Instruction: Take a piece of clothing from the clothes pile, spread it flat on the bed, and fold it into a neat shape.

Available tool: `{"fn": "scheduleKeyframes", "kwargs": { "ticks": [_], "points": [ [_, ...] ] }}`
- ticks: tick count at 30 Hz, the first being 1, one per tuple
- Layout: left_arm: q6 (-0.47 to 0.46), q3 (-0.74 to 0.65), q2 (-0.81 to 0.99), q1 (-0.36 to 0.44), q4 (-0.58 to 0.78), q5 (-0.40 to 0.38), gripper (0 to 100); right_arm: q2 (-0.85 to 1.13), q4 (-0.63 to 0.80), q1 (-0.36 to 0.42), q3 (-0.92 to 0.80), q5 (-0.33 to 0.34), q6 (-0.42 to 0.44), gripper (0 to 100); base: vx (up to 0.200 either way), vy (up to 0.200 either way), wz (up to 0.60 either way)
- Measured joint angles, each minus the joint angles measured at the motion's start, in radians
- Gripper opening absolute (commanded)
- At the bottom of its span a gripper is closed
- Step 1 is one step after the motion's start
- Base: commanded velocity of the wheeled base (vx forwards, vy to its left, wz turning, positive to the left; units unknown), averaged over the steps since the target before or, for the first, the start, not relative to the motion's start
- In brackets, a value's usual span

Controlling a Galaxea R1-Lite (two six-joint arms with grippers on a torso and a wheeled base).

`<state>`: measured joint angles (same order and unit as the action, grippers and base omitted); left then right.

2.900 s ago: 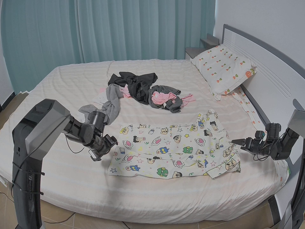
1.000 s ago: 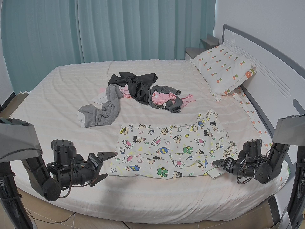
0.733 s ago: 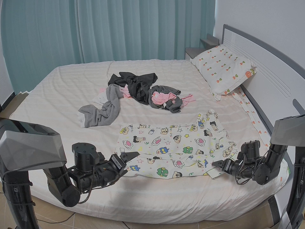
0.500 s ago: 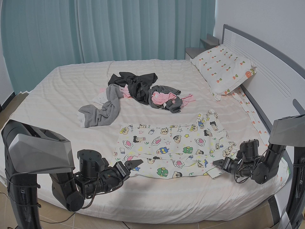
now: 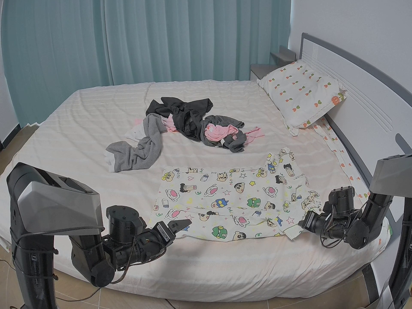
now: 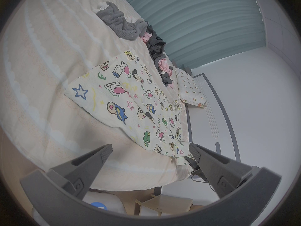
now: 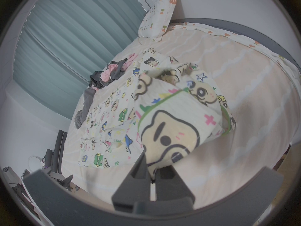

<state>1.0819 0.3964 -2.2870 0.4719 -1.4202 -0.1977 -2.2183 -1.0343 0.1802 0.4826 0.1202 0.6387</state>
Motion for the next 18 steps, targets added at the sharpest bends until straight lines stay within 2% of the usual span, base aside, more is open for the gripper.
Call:
{"fn": "scheduleKeyframes", "kwargs": {
  "ticks": [6,13,18],
  "points": [
    [0.0,0.0,-0.001,0.001,0.0,0.001,100,0.066,0.057,0.019,0.049,0.001,0.0,0,0.0,0.0,0.0],
    [-0.001,-0.001,-0.002,0.001,0.0,0.001,100,0.131,0.333,0.031,0.206,0.003,0.001,0,0.0,0.0,0.0],
    [-0.001,-0.001,-0.002,0.0,0.0,0.001,100,0.161,0.534,0.03,0.384,0.028,0.052,0,0.0,0.0,0.0]
  ]
}}
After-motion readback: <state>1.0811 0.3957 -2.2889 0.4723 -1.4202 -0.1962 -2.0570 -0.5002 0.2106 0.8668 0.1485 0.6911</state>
